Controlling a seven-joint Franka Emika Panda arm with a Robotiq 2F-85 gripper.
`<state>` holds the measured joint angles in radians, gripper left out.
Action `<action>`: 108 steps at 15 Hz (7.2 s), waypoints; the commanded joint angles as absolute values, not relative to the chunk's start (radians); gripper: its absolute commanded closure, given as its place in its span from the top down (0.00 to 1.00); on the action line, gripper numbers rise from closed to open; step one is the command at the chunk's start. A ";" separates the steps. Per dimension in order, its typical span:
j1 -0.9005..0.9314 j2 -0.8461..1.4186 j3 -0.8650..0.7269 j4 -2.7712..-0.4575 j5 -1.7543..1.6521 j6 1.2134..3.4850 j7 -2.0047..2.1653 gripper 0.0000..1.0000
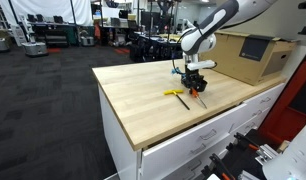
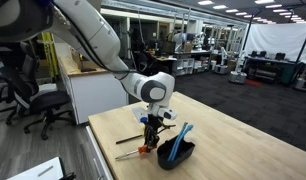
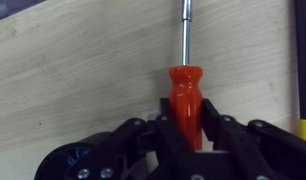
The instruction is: Remove the screwdriver and the blue objects from the blue bowl
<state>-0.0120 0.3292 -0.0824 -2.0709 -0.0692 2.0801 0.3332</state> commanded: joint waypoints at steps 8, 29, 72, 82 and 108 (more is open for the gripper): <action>-0.011 0.340 -0.091 -2.025 -0.091 2.113 0.290 0.79; -0.096 0.176 -0.079 -2.073 -0.136 2.487 -0.253 1.00; -0.135 0.173 -0.029 -2.034 -0.012 2.548 -0.404 0.03; 0.000 0.033 0.010 -2.019 -0.043 2.063 0.021 0.03; 0.190 0.353 0.045 -1.957 -0.125 2.179 0.643 0.50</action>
